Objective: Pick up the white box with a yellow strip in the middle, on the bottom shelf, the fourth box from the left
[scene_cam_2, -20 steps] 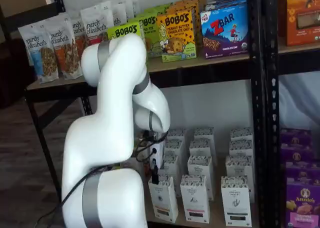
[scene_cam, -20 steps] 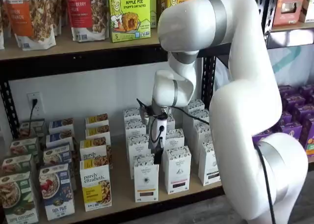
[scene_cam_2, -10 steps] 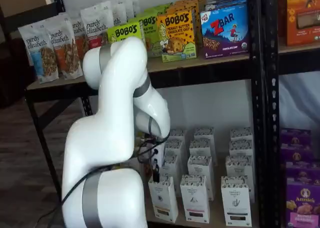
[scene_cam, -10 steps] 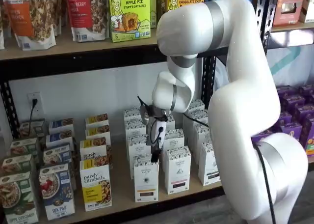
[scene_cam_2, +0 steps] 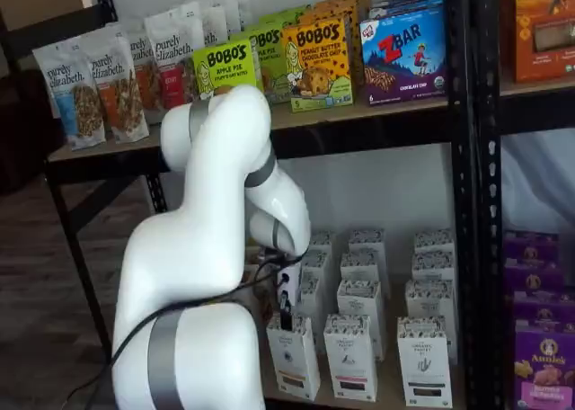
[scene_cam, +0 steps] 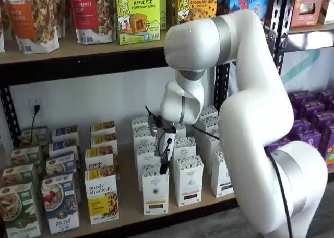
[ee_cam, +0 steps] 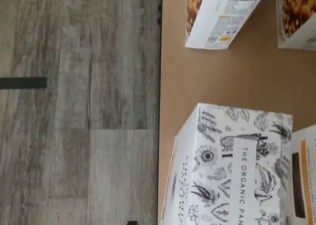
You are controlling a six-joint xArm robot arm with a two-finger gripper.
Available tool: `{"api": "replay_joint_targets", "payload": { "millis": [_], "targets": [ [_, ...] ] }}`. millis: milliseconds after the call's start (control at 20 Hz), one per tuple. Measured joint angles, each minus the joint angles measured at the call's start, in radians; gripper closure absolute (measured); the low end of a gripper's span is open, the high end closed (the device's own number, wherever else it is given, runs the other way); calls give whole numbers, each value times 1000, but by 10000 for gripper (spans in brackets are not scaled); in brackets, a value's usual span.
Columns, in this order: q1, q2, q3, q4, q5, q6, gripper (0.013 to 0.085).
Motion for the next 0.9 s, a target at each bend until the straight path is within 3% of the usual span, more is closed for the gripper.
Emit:
{"api": "replay_joint_targets", "payload": {
  "millis": [350,900],
  "targets": [
    [-10,67,-74,-35,15,23,130],
    [-5,174,-219,-190,111,168,130]
  ]
}}
